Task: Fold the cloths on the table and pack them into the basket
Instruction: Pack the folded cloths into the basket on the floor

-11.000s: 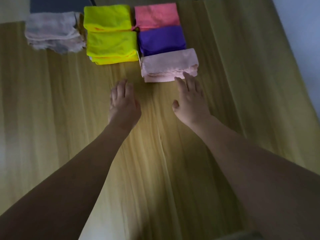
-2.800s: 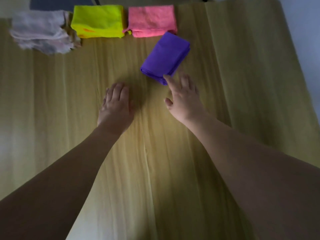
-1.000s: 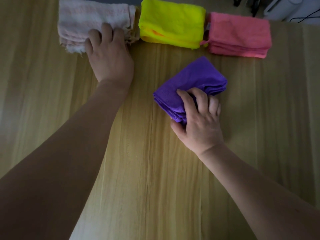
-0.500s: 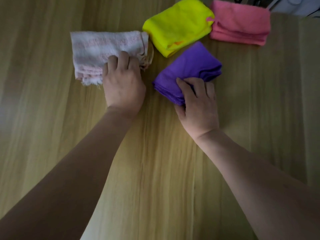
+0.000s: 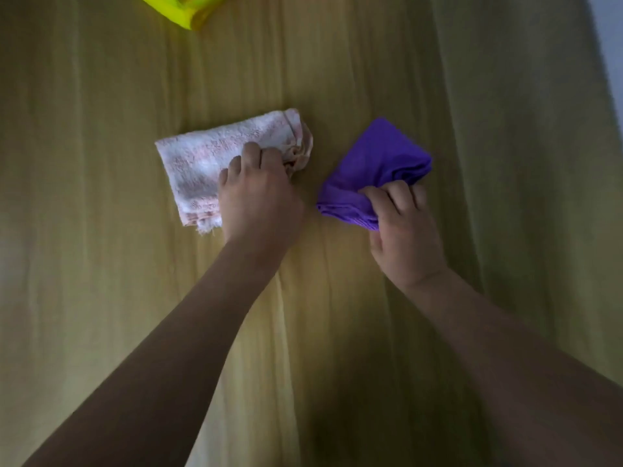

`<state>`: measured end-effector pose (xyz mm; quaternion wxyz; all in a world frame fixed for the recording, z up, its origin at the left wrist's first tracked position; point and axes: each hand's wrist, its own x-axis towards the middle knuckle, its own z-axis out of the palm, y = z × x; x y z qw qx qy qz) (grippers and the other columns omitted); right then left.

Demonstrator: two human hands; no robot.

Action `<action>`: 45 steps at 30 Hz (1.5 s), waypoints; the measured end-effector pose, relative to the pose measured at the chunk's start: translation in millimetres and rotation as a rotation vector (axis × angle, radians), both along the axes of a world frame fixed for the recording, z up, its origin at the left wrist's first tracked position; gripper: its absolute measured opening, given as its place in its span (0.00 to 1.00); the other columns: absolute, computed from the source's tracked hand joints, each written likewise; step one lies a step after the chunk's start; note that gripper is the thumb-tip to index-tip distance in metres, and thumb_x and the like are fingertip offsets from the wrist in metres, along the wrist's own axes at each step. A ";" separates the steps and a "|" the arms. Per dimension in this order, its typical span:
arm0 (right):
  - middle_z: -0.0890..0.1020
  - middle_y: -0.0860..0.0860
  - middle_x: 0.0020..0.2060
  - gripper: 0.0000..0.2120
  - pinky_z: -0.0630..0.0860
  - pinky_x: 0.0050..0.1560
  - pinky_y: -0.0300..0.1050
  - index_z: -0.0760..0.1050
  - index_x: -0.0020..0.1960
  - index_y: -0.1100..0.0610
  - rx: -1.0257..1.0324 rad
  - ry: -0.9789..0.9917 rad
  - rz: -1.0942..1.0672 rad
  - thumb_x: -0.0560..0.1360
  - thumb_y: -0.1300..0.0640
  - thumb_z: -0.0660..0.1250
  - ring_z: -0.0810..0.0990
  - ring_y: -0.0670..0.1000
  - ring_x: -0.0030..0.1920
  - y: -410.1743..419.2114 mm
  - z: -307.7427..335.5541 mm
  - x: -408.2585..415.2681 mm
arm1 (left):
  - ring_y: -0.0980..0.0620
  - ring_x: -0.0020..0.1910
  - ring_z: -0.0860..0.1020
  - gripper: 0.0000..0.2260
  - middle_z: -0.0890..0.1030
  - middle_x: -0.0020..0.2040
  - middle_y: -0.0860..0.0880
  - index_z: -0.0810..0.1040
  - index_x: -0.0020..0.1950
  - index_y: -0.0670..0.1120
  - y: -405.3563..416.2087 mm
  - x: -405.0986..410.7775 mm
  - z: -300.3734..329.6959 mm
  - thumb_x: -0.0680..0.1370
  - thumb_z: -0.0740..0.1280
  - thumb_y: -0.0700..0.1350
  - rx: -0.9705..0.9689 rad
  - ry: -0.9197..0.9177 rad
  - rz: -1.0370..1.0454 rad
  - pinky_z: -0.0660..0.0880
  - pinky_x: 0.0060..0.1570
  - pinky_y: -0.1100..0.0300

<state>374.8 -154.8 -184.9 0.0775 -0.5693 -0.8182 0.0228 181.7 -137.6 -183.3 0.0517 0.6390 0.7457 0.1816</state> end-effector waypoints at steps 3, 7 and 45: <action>0.75 0.57 0.50 0.23 0.71 0.55 0.51 0.74 0.61 0.60 -0.035 -0.023 -0.125 0.68 0.59 0.54 0.70 0.57 0.50 -39.8 5.1 56.8 | 0.38 0.39 0.77 0.12 0.77 0.43 0.38 0.77 0.44 0.36 -15.4 60.1 3.9 0.74 0.58 0.42 0.016 -0.062 -0.114 0.71 0.39 0.48; 0.76 0.59 0.50 0.23 0.71 0.53 0.52 0.74 0.61 0.63 -0.032 -0.060 -0.254 0.69 0.58 0.56 0.72 0.60 0.48 -96.9 10.0 133.0 | 0.39 0.44 0.77 0.08 0.77 0.48 0.39 0.76 0.49 0.37 -40.1 142.8 7.9 0.75 0.61 0.39 -0.024 -0.101 -0.273 0.71 0.43 0.49; 0.79 0.57 0.50 0.09 0.77 0.41 0.52 0.72 0.59 0.55 -0.184 0.705 -1.806 0.80 0.57 0.60 0.79 0.58 0.44 -572.1 -166.2 633.4 | 0.44 0.44 0.78 0.10 0.80 0.45 0.40 0.78 0.50 0.41 -364.0 839.4 -174.4 0.81 0.58 0.42 -1.126 -0.409 -0.897 0.72 0.44 0.54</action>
